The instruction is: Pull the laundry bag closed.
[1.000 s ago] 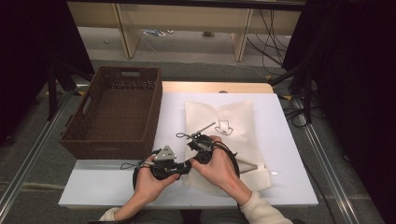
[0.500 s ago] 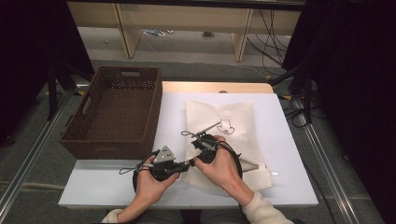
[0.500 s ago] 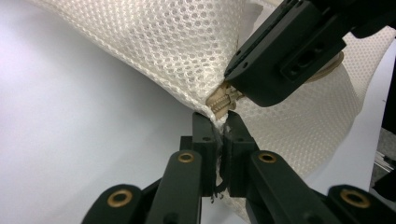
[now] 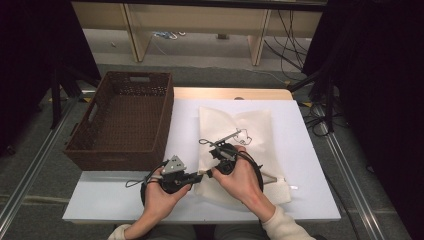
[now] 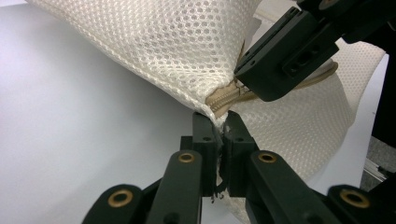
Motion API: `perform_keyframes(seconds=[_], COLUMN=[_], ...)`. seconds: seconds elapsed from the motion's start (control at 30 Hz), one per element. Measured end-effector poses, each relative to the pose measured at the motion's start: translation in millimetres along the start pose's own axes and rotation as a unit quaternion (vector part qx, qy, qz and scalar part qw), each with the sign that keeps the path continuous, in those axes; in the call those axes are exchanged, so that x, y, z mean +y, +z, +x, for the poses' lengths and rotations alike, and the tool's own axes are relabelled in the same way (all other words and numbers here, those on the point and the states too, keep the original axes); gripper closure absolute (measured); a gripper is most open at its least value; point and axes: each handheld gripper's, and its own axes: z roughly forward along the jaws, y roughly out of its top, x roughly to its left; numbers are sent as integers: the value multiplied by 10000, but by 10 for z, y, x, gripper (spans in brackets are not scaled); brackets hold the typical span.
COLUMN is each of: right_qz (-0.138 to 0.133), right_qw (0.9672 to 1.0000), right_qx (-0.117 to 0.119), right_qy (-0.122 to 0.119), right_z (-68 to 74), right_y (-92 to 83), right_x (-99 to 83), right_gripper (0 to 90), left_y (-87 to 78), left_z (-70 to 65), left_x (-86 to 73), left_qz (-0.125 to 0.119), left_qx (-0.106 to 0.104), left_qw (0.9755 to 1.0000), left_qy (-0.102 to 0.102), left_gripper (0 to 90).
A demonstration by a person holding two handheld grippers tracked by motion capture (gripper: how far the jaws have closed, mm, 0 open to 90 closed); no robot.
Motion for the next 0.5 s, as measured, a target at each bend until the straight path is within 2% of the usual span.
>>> perform_keyframes(seconds=[0.07,0.13,0.17,0.2,0.23,0.27,0.3,0.4,0.47,0.5], right_qz=[2,24,38,57,20,7,-33,-48,1,-11], right_qw=[10000,10000,9999,9994,9998,9998,9998,9997,9996,9998], right_qx=[-59,-57,-136,-267,-177,-148,-126,-259,-258,-182], right_qy=[49,54,5,192,42,111,128,-15,106,89], right_z=[6,-9,-23,-10,-64,-77,-73,-60,-60,-76], right_y=[-14,-34,-41,-51,-68,-84,-103,-128,-121,-122], right_x=[-7,-7,-7,-12,-12,-16,-23,-19,-21,-21], right_gripper=[885,885,885,885,885,885,885,885,885,885], left_y=[-14,-21,-35,-52,-71,-78,-78,-69,-65,-63], left_z=[2,1,20,33,56,49,43,8,14,16], left_x=[15,19,24,26,31,32,35,35,22,17], left_qz=[64,-1,-9,-30,-31,-62,-66,-4,-31,-40], left_qx=[-2,-7,41,48,44,77,78,138,96,96], left_qw=[10000,10000,10000,10000,10000,9999,9999,9999,9999,9999], left_qy=[5,-26,36,-54,-55,-91,-18,104,44,29], left_gripper=[857,857,857,856,856,856,856,855,854,854])
